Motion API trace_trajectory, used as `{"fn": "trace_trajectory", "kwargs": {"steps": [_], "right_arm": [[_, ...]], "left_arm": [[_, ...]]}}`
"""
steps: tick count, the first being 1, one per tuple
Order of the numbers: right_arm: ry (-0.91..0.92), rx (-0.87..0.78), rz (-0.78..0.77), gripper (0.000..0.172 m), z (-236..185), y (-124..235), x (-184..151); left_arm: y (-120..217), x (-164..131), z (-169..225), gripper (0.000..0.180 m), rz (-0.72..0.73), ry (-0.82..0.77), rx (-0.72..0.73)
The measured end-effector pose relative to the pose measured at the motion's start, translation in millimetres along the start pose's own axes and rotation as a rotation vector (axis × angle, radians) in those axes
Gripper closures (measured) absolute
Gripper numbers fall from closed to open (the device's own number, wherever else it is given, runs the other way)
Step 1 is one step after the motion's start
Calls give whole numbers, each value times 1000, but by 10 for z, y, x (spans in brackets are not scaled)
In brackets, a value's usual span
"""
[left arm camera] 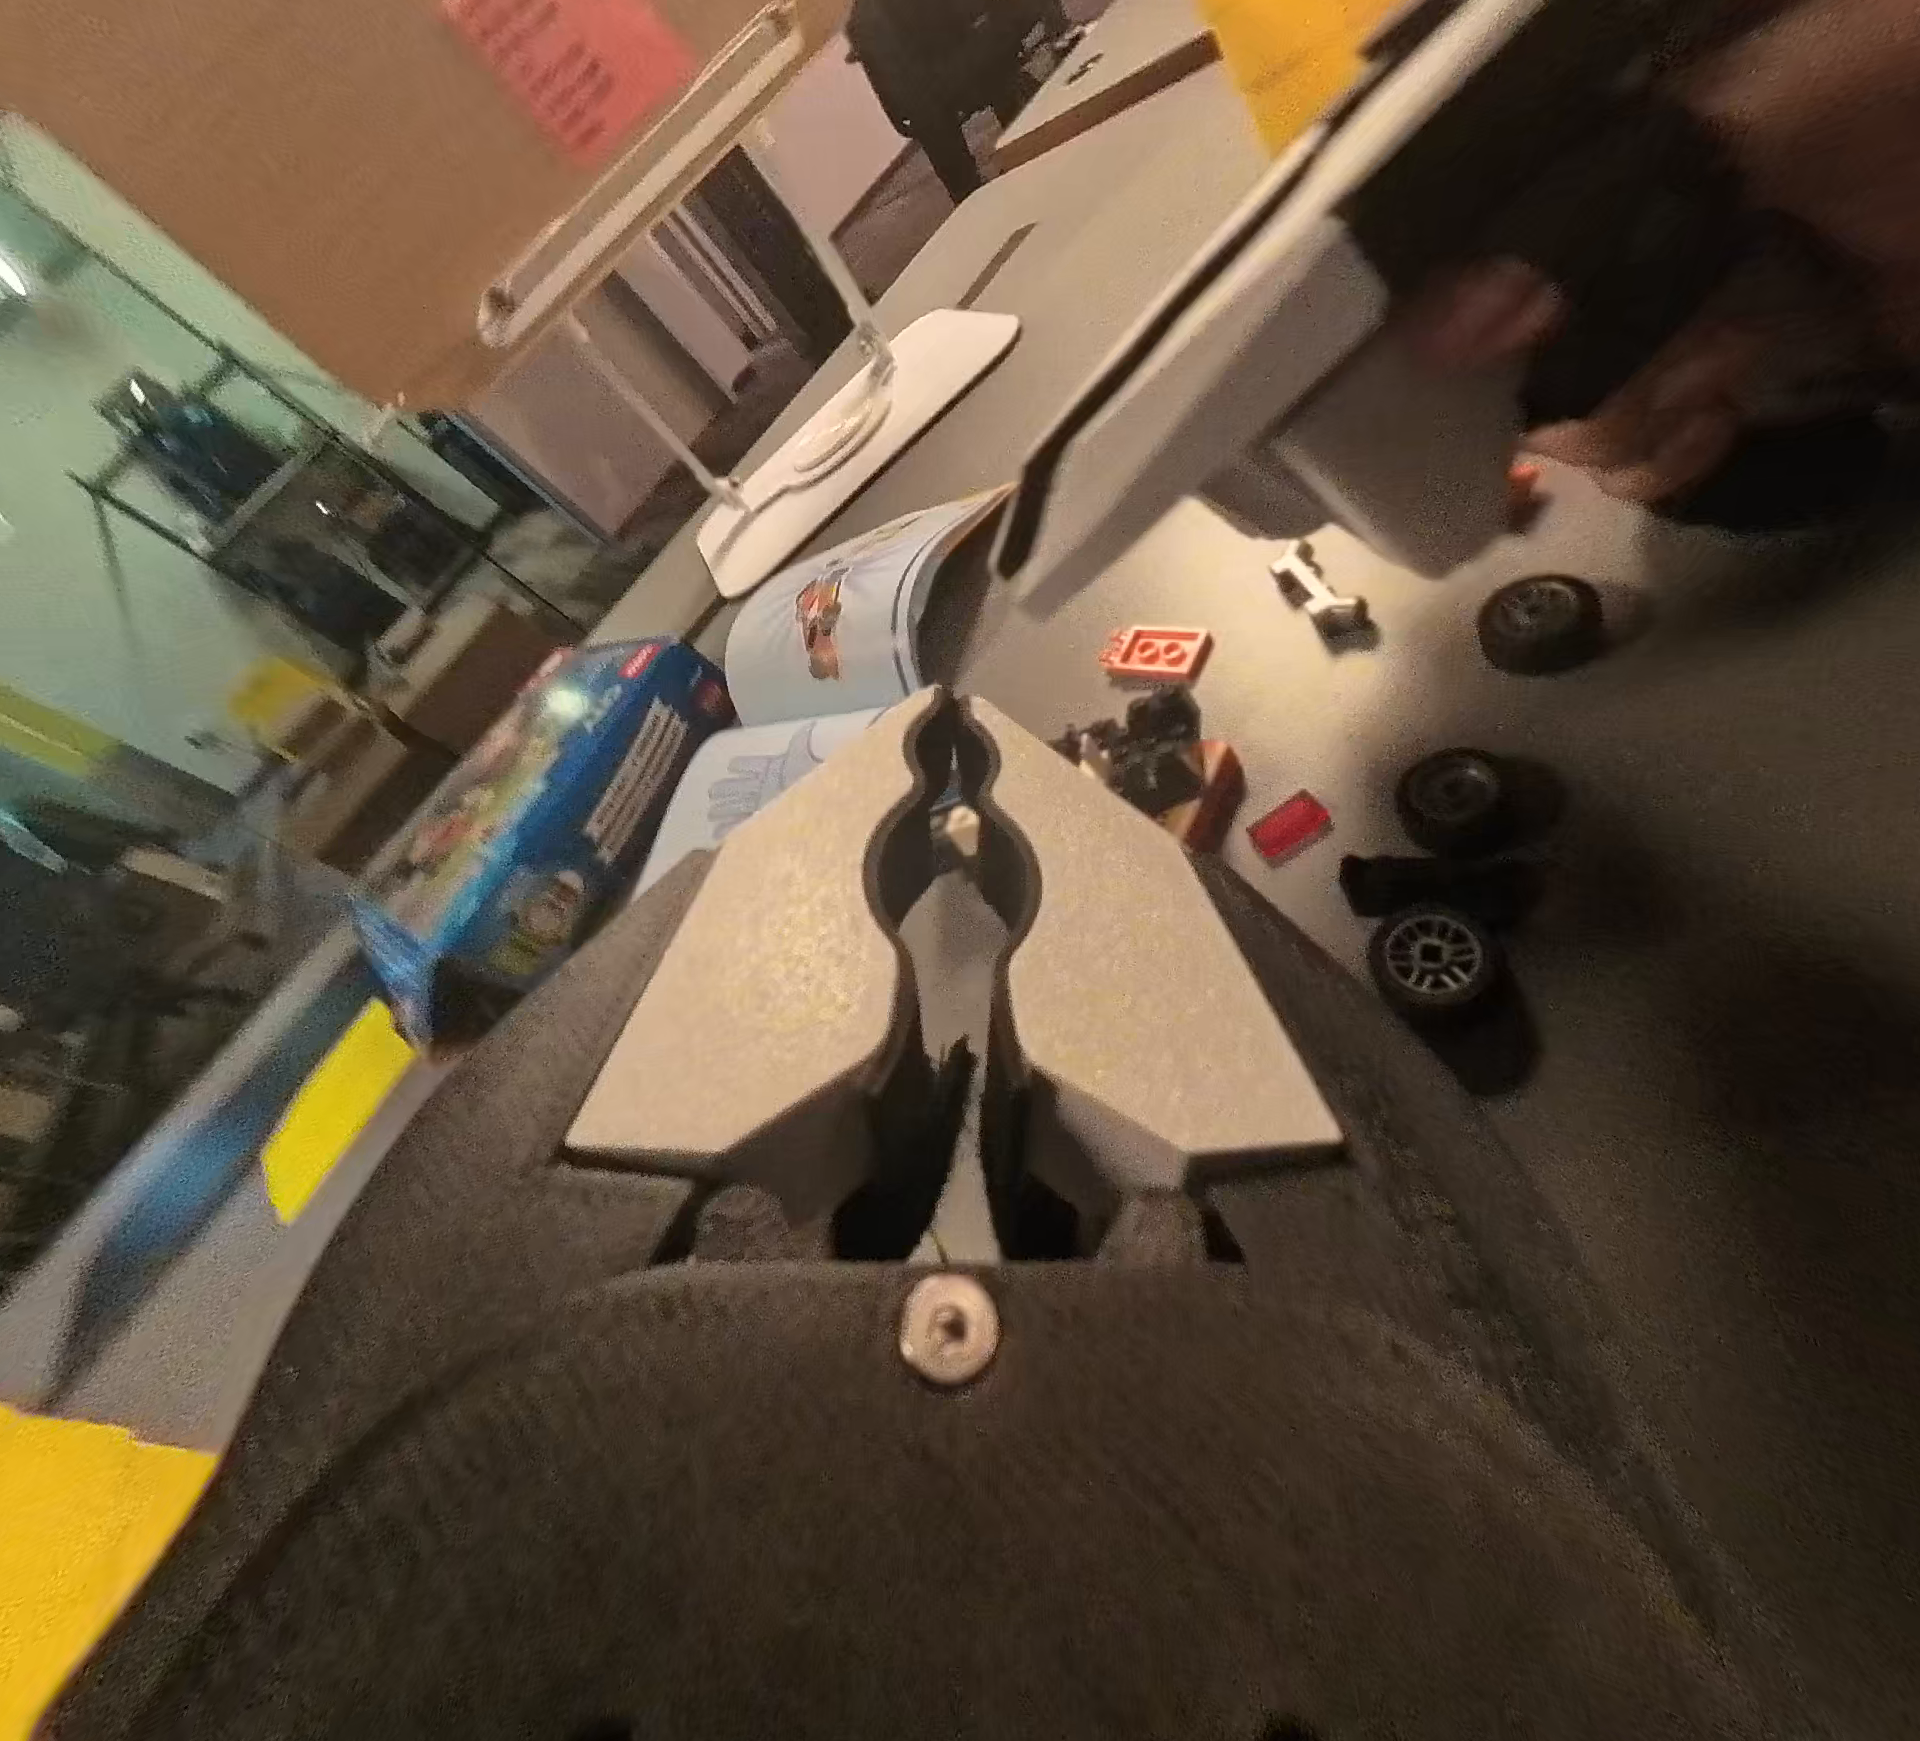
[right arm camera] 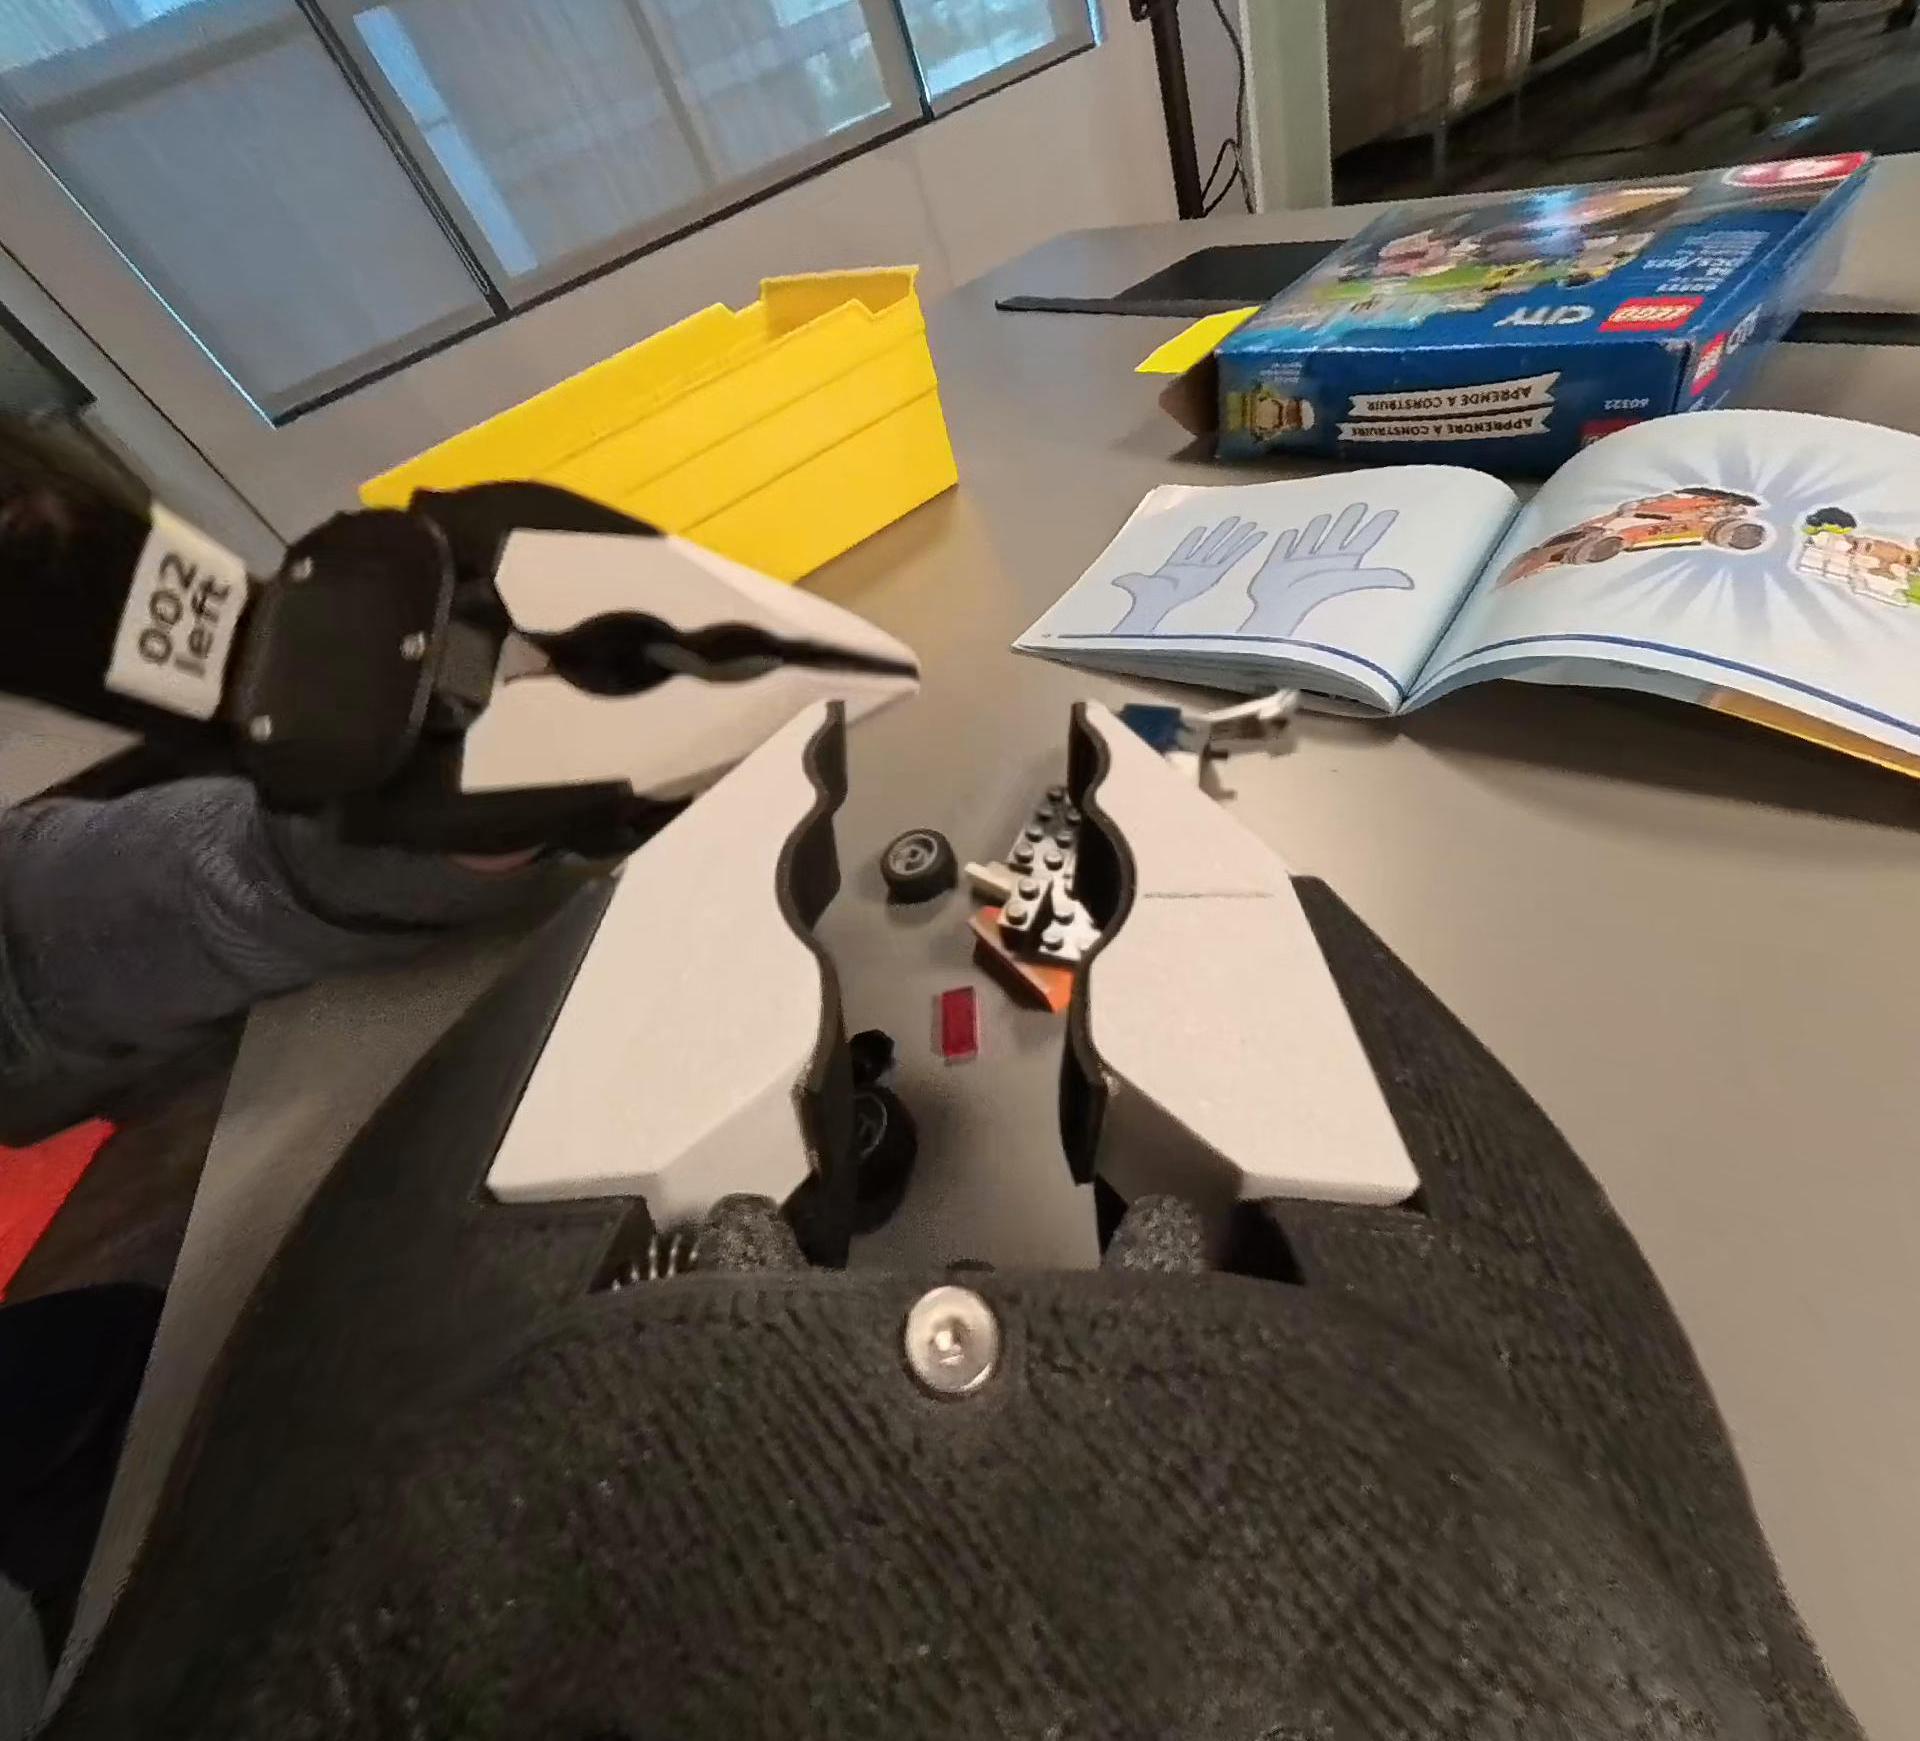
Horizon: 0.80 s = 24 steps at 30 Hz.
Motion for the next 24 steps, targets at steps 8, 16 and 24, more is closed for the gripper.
{"fn": "trace_trajectory", "kwargs": {"steps": [8, 16, 24], "right_arm": [[208, -140, -55, 130, -15, -15, 2], [299, -155, -174, 141, 44, 84, -66], [183, -131, -414, 151, 166, -96, -241]], "left_arm": [[-11, -164, -241, 180, -8, 154, 51], [41, -90, -276, 163, 149, 151, 69], [48, -99, -422, 163, 186, 290, 78]]}}
Point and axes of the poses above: each gripper's, where its closed fingertips meet, y back along the fingers, x out of its top, z = x × y across the jaws, the point moved 7 cm from there along y, back along the fingers, and after that the axes turned 11 degrees about y, right-handed, at the moved point
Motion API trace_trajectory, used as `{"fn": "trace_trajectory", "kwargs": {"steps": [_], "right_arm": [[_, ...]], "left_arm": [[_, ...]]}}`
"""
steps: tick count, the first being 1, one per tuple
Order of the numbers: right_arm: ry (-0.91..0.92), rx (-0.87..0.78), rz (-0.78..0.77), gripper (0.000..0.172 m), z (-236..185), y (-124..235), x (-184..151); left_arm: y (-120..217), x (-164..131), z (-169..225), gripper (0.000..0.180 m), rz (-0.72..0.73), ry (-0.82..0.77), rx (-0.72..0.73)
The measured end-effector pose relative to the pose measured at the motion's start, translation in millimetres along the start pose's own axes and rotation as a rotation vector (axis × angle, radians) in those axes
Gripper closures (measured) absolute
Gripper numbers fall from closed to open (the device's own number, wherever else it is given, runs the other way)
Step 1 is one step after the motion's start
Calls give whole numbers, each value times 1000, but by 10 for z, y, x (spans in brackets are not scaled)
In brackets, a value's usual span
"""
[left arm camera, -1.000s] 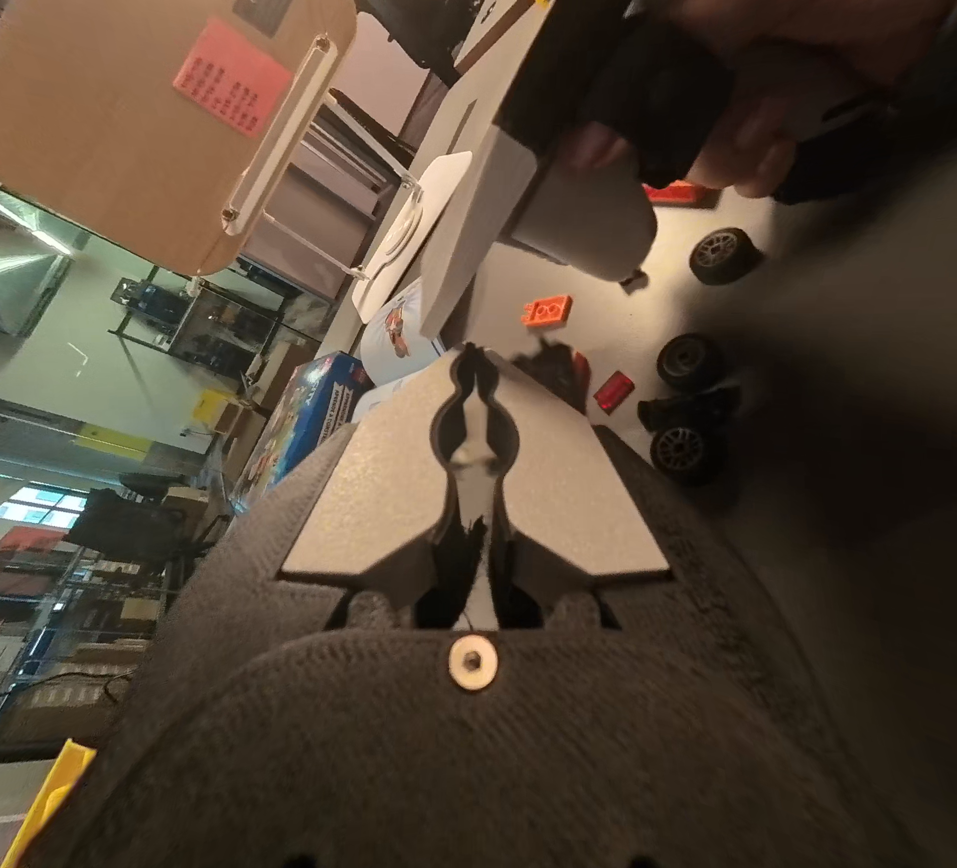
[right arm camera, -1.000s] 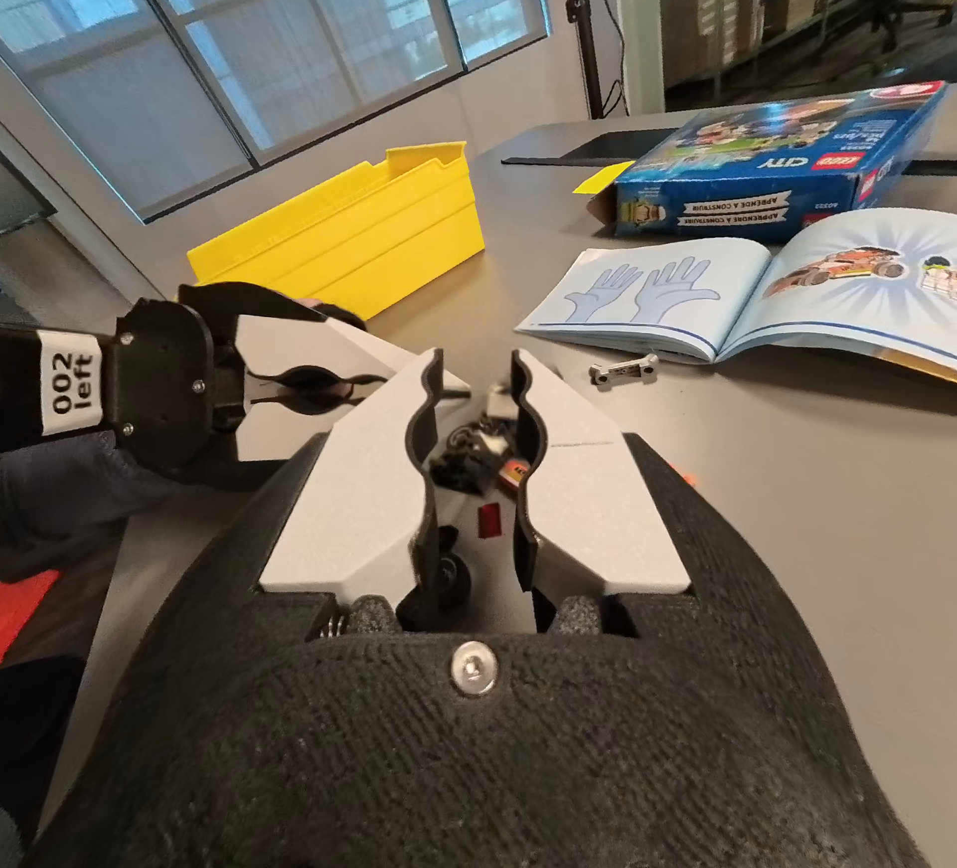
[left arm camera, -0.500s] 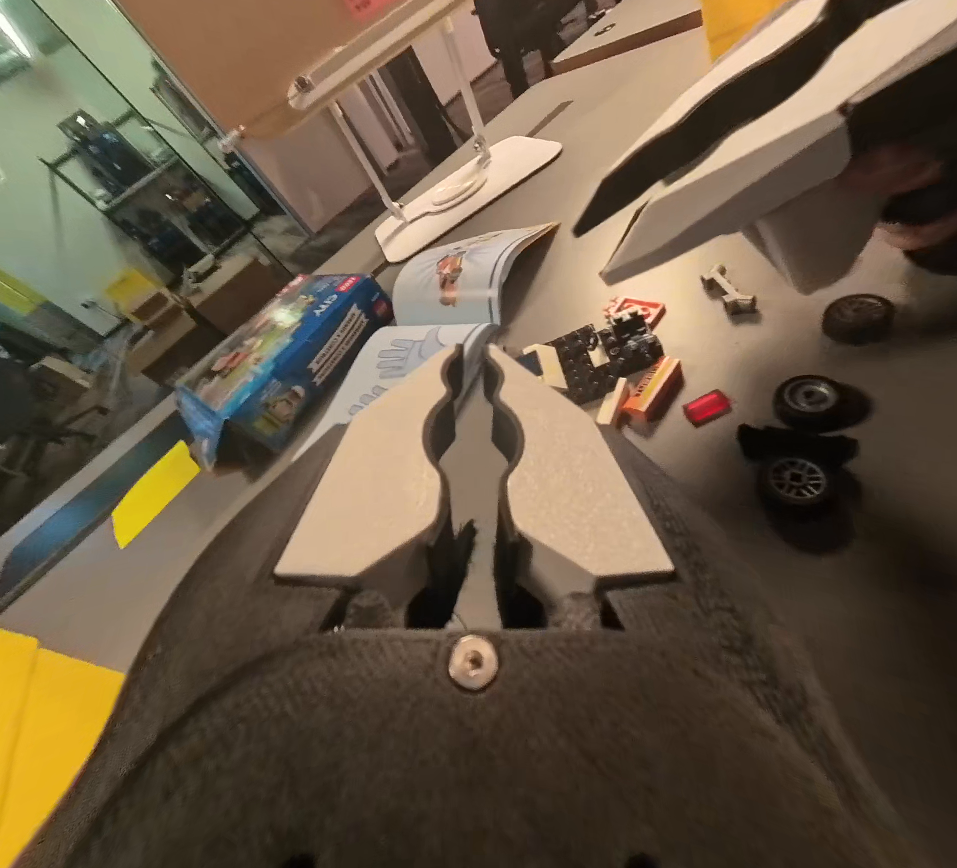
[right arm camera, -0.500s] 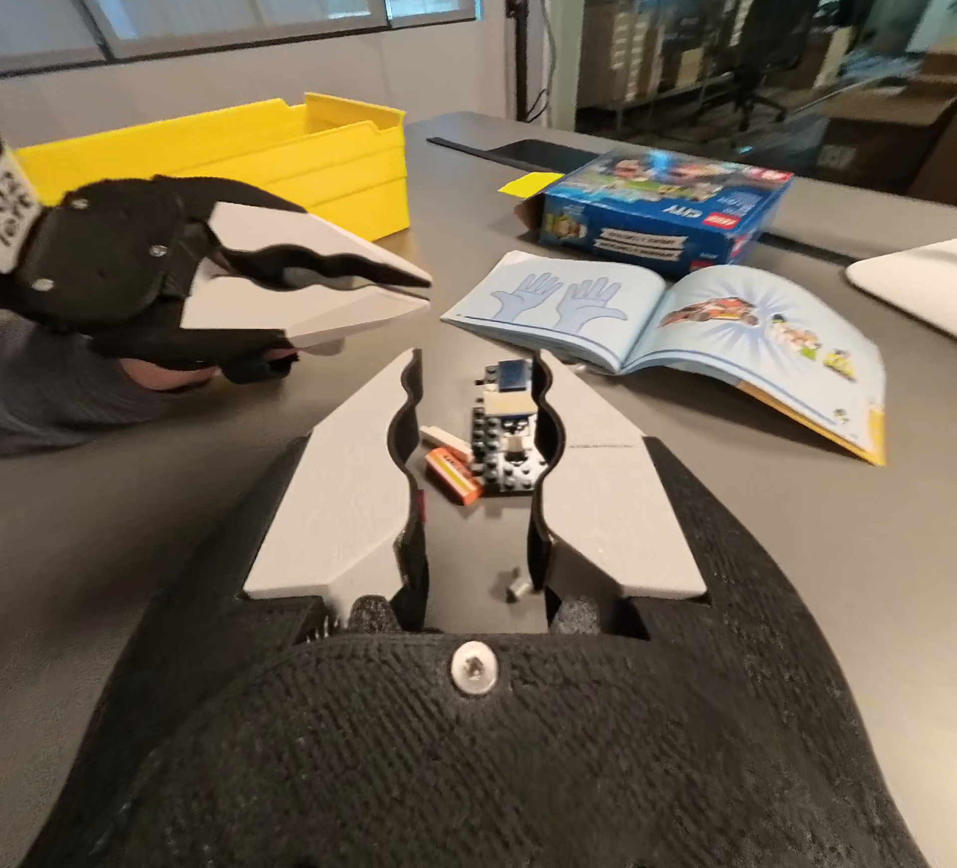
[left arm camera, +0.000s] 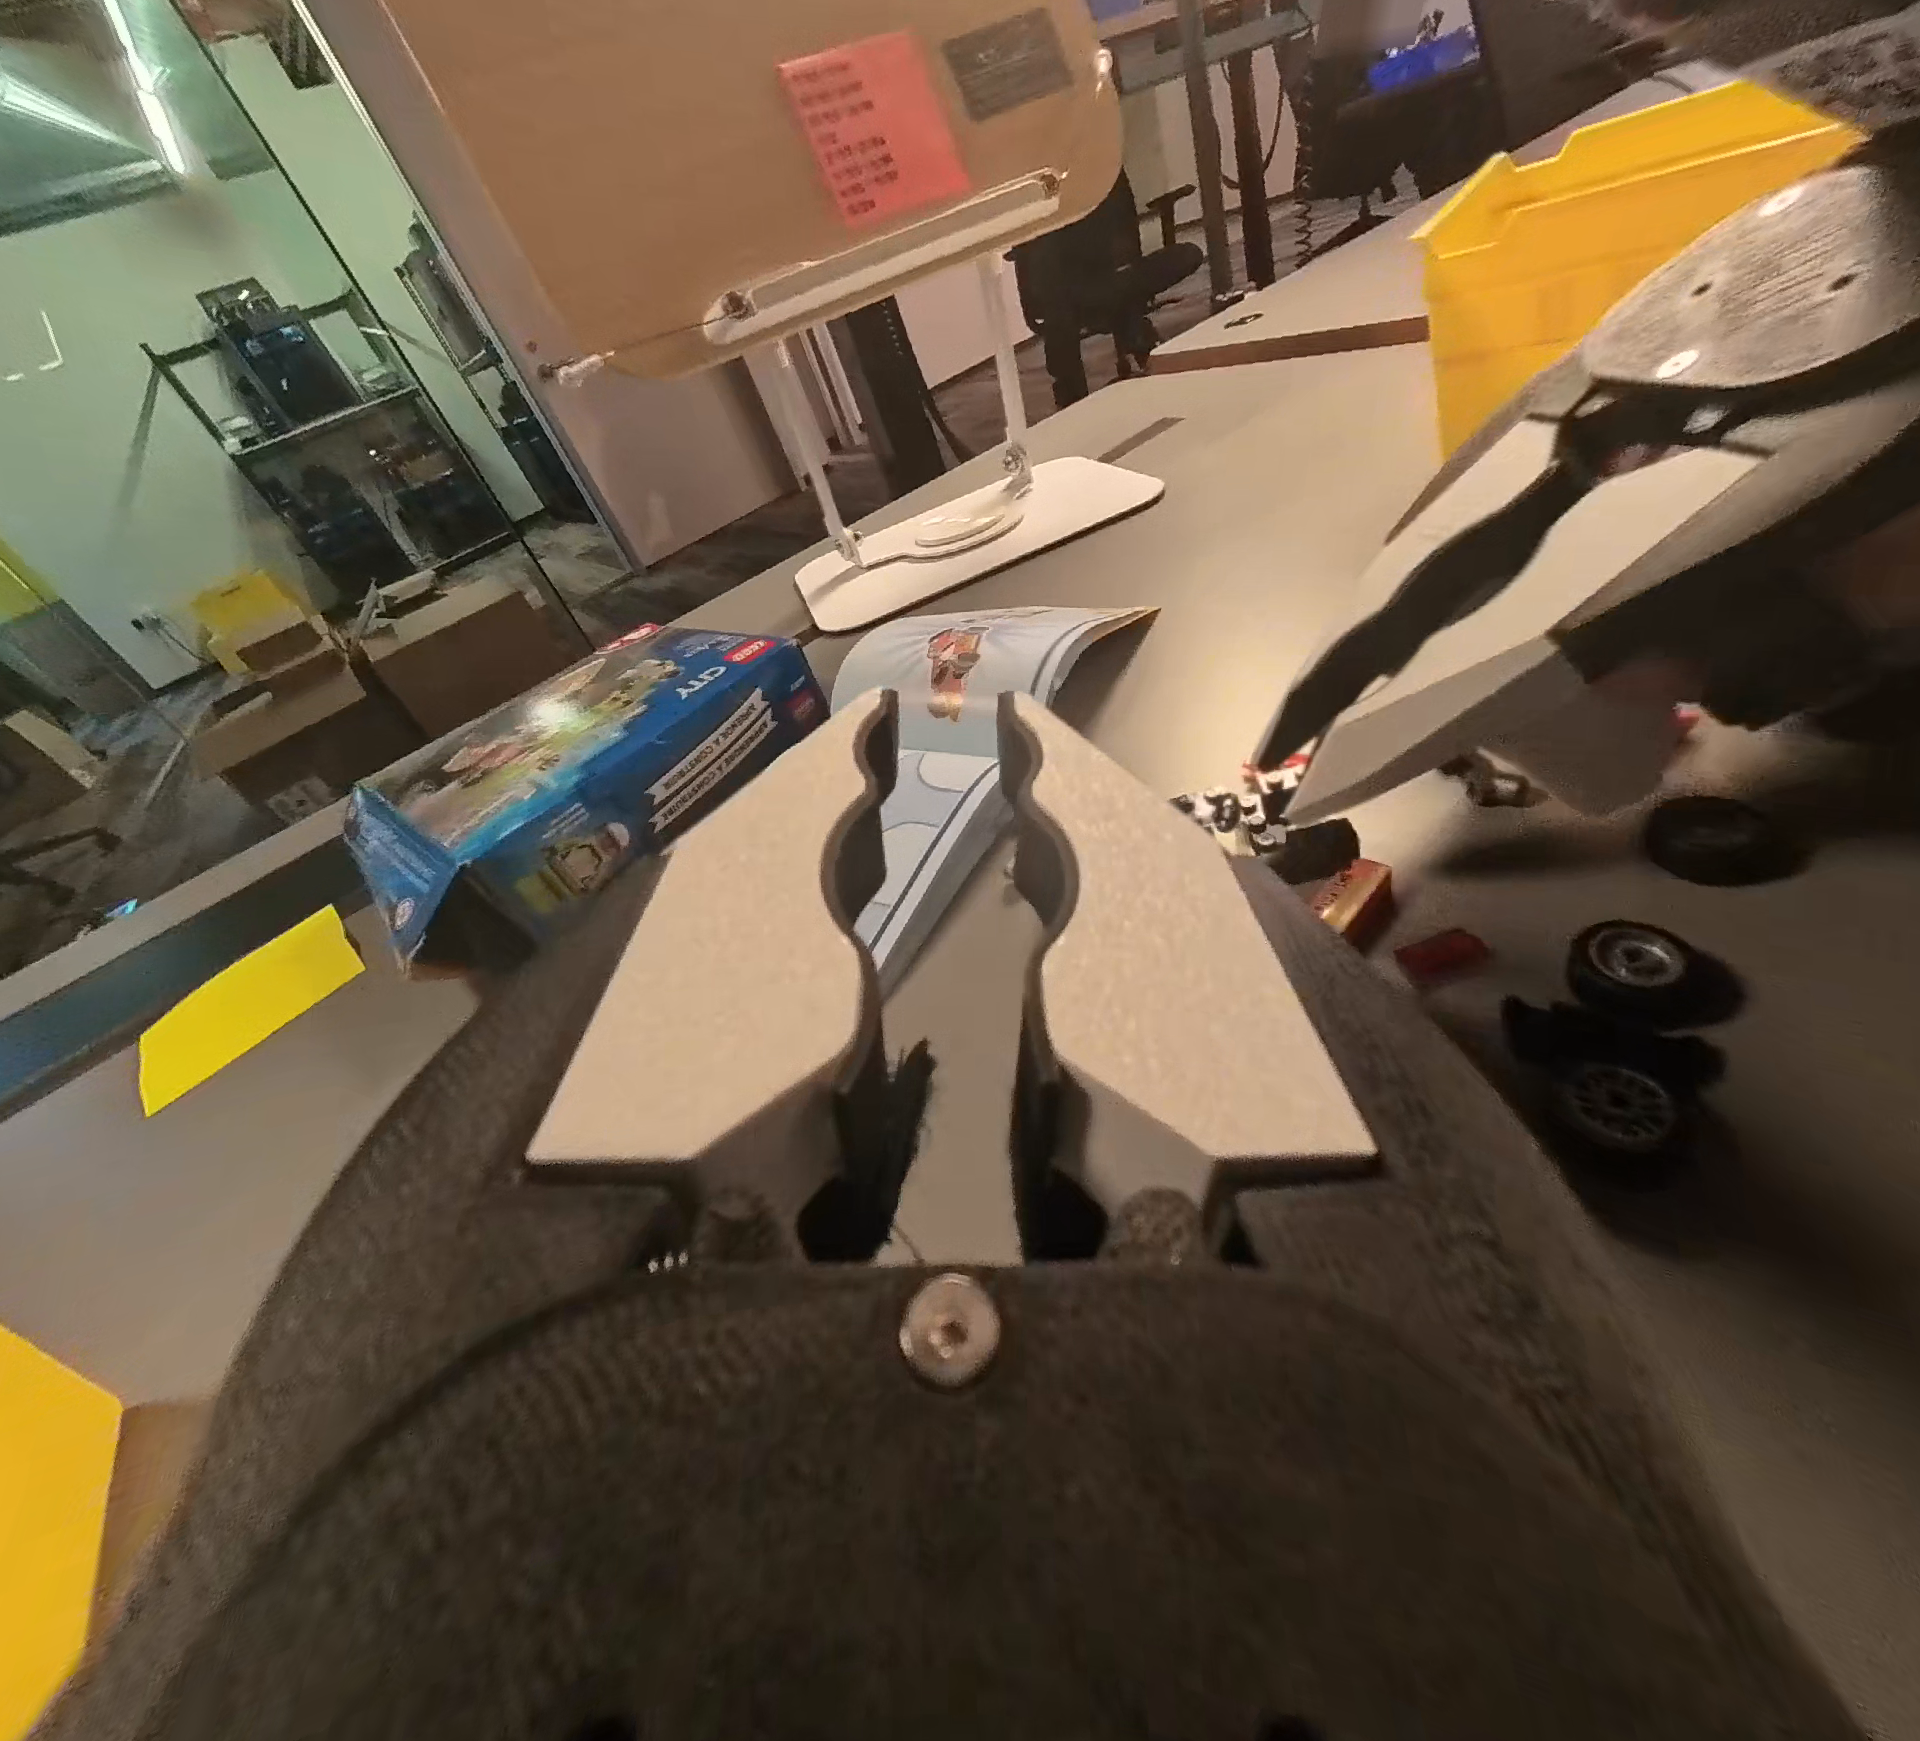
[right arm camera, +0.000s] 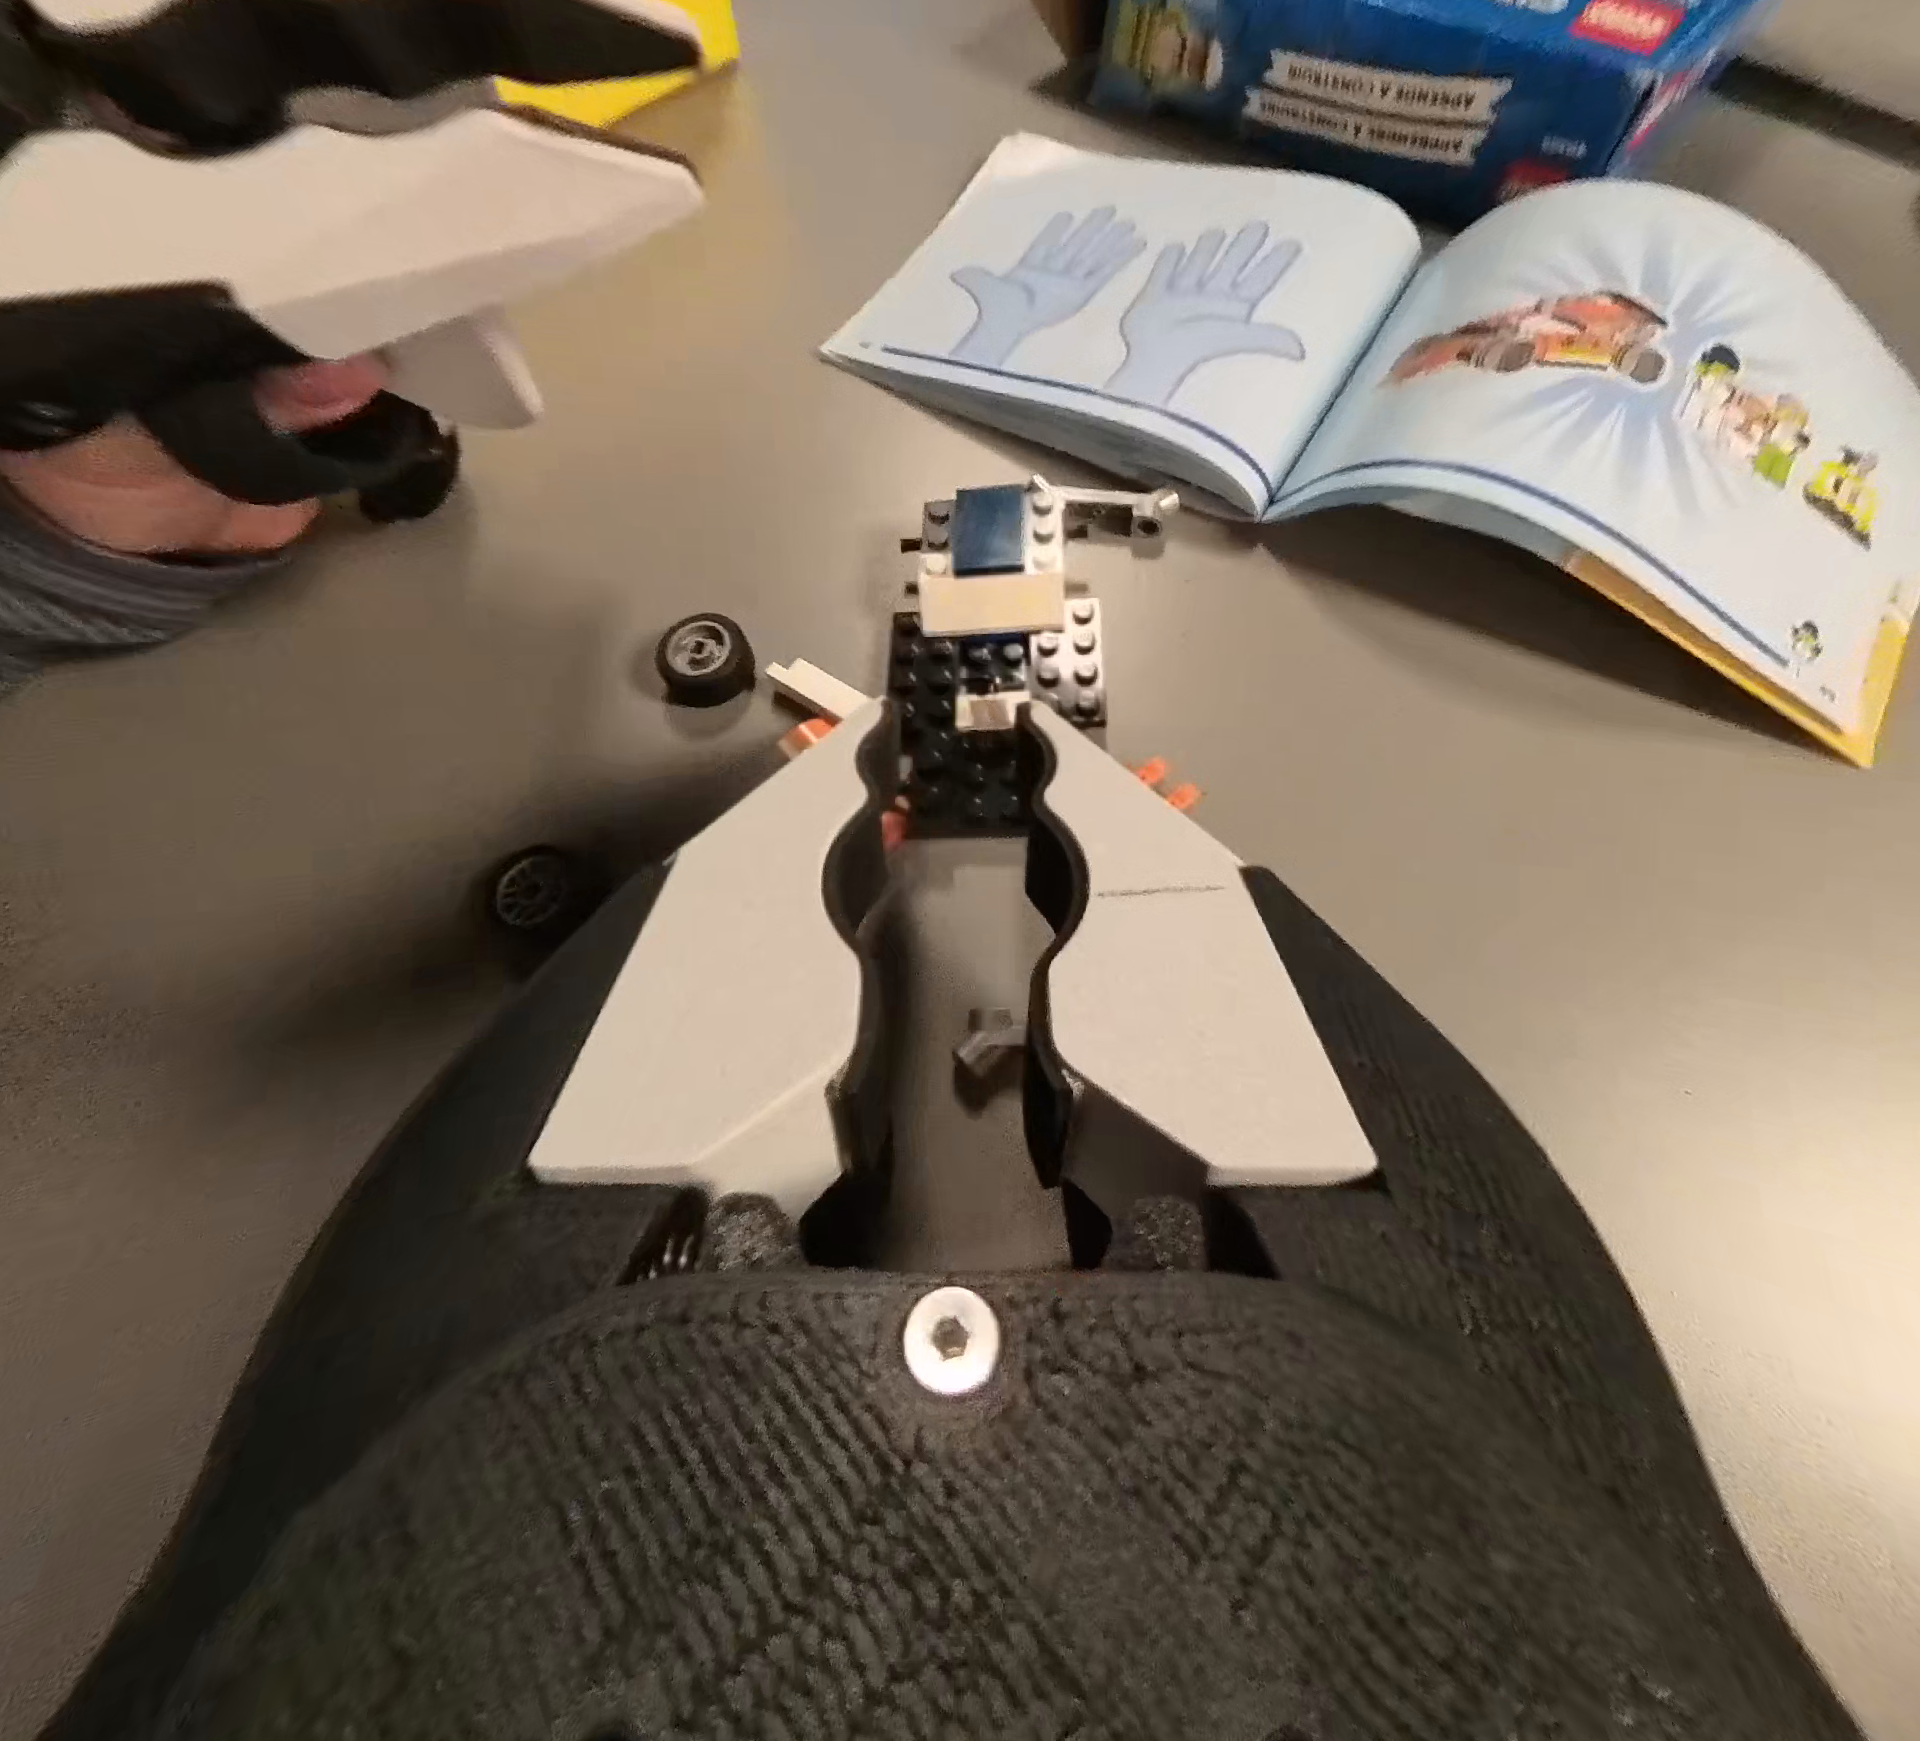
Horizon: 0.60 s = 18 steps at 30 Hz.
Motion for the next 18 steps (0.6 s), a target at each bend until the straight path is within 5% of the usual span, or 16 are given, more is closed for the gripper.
{"fn": "trace_trajectory", "kwargs": {"steps": [12, 18], "right_arm": [[79, 51, -172, 163, 28, -202, 49], [326, -72, 76, 163, -72, 0, 269]], "left_arm": [[-20, -29, 94, 171, -52, -51, -48], [-22, -16, 73, 156, -76, 61, -72]]}}
Point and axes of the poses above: each gripper's, where its closed fingertips meet, y back along the fingers, x out of its top, z = x × y across the jaws, the point moved 7 cm from there along y, back along the fingers, and after that the axes turned 11 degrees about y, right-handed, at the moved point
